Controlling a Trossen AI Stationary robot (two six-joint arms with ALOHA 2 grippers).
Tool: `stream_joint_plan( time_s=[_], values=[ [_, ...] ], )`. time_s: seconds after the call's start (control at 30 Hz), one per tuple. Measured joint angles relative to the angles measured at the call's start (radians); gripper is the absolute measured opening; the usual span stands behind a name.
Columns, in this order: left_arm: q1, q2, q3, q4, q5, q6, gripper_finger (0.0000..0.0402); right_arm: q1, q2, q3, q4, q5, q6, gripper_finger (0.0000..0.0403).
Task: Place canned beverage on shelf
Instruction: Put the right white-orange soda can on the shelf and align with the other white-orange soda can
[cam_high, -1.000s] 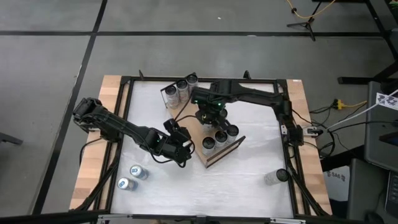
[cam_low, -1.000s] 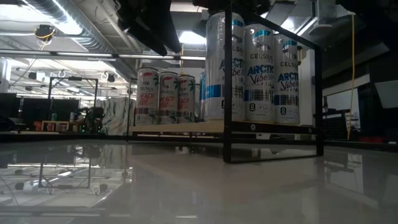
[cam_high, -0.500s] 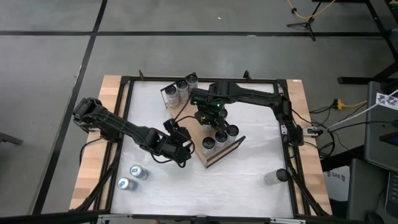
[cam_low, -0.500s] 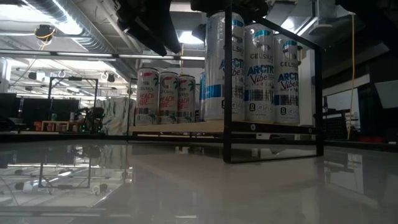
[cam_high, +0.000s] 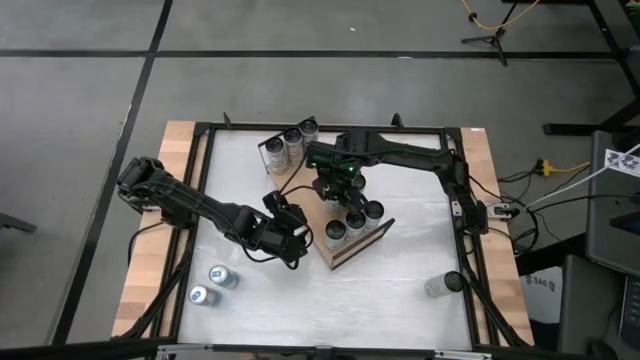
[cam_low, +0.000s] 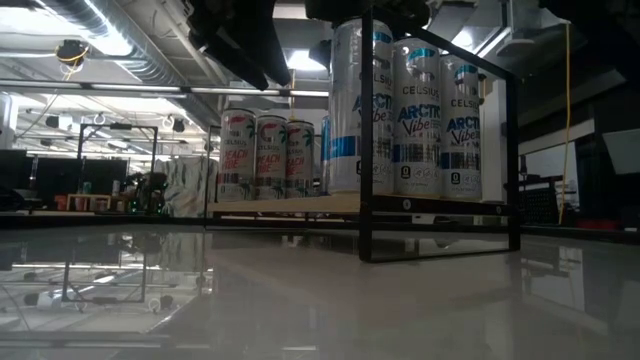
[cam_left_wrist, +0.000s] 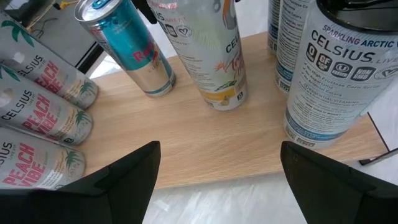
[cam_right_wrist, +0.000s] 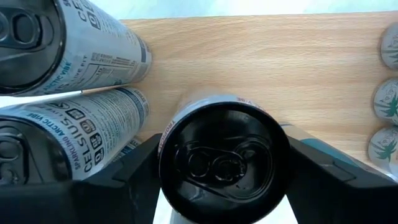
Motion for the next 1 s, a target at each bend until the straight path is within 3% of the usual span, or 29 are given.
stream_joint_plan(
  time_s=[0.3,1.0],
  values=[
    [0.008,0.000,0.000,0.001,-0.042,0.001,0.0325,-0.001,0.000,0.000,0.001,0.000,0.000,0.0267],
    [0.152,0.000,0.000,0.022,-0.060,0.027,0.0325,-0.001,0.000,0.000,0.018,0.000,-0.001,0.0267]
  ],
)
